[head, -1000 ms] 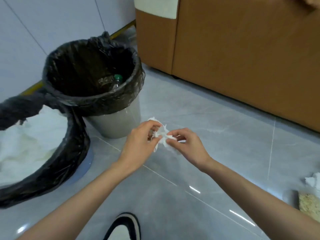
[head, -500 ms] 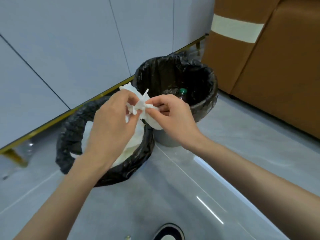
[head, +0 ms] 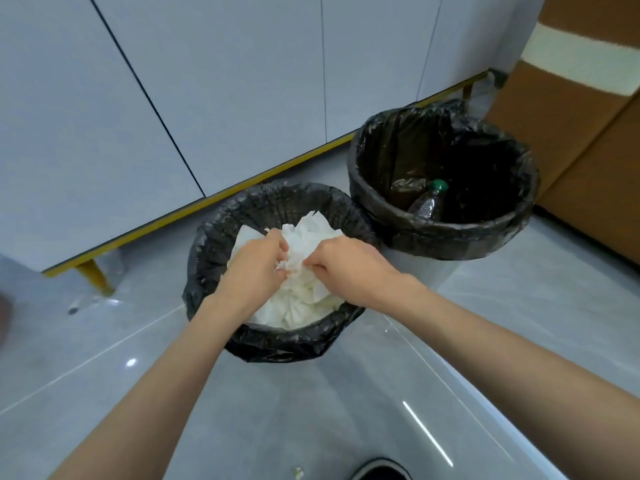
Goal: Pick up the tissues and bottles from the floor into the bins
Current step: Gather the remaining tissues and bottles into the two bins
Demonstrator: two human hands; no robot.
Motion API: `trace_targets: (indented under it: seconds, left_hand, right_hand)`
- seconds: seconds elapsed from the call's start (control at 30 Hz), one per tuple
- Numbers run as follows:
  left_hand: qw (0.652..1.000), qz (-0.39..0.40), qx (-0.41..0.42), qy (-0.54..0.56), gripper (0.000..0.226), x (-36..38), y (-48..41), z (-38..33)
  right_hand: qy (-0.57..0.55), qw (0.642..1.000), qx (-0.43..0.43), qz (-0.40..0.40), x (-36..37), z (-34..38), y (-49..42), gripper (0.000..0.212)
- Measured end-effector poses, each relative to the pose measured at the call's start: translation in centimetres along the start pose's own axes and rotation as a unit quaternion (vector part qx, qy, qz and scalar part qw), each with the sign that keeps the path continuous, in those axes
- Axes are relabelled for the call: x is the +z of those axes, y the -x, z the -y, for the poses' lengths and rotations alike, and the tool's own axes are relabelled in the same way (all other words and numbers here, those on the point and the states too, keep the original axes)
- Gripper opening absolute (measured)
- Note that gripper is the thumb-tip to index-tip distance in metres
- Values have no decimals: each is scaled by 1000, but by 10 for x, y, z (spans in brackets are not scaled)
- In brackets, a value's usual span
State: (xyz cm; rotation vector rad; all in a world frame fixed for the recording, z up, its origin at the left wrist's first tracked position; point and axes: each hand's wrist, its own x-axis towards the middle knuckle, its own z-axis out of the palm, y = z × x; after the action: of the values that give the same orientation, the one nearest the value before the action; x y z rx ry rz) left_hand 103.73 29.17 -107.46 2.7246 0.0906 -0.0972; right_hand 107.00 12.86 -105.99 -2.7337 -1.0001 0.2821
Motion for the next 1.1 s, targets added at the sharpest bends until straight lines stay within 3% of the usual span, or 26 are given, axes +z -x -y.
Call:
trace_targets:
  seconds: [0.27,0.37,0.43,0.57,0.7,0.83,0.97,1.1]
  left_hand:
    - [988,148,-27,-40,22,26,-10,5]
    - [979,191,-35,-57,30,26,-8,1]
    - [983,174,-38,-55,30,24,-5,-3]
    - [995,48,-49,-69,39,8,2,-18]
    - [993,-62,-19,-101,46,-14,12,-49]
    - [985,-164,47,-17,34,-22,17,-93]
    - [973,-196,119,37,30,-17,23,-140]
    - [965,-172,184,77,28,0,29,-191]
  right_hand:
    - [147,961,11,232,8,7,-14,41]
    - [152,954,21,257,6,10,-17,44]
    - [140,966,16,218,2,12,-13,42]
    - [141,988,-39,52,-16,6,11,36]
    - [17,999,-36,-29,-40,-11,45,42]
    - [-63,991,-15,-115,-53,-34,79,36]
    - [-142,974,41,-171,-67,-56,116,34]
    - [-160,960,119,-199,-71,-86,160,33]
